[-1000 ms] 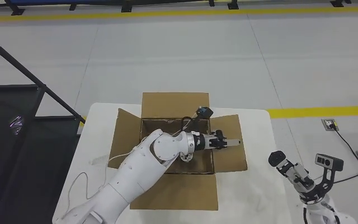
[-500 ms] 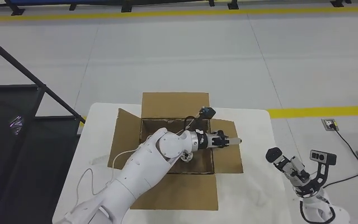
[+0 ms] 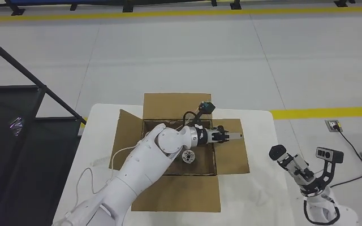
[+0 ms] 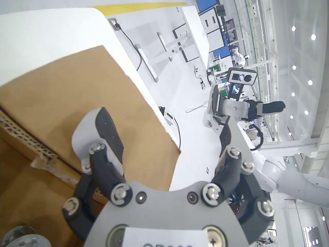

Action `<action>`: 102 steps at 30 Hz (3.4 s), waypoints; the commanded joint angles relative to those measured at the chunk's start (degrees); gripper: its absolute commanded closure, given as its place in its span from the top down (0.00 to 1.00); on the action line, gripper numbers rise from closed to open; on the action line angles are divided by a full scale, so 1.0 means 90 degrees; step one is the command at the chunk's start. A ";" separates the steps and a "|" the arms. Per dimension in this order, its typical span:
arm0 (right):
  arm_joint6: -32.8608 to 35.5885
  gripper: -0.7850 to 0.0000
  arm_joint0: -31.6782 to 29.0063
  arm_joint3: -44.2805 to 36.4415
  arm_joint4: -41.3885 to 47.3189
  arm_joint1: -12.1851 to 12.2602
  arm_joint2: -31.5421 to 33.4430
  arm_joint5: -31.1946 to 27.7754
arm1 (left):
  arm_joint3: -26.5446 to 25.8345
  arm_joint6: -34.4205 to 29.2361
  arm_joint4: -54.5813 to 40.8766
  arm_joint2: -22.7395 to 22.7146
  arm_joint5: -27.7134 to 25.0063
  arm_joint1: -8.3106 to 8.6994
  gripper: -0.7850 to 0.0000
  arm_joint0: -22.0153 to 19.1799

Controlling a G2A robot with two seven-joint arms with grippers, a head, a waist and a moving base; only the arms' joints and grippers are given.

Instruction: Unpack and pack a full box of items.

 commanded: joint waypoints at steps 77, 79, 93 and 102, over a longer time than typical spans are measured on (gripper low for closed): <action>0.0247 0.00 0.6388 0.2841 -0.9223 -0.2929 -0.7943 0.5342 | -0.6802 -0.0555 -0.0605 -0.8088 0.0308 0.2061 1.00 0.7068; 0.0321 0.00 0.6334 0.2478 -0.9406 -0.2859 -0.7809 0.5484 | -0.6802 -0.0555 -0.0605 -0.8088 0.0308 0.2061 1.00 0.7068; 0.1537 0.00 0.2371 -0.4626 -1.2114 -0.1245 -0.3153 0.6206 | -0.6802 -0.0555 -0.0605 -0.8088 0.0308 0.2061 1.00 0.7068; 0.1256 0.00 0.0727 -0.4503 -1.1599 -0.1038 -0.0763 0.5731 | -0.6802 -0.0555 -0.0605 -0.8088 0.0308 0.2061 1.00 0.7068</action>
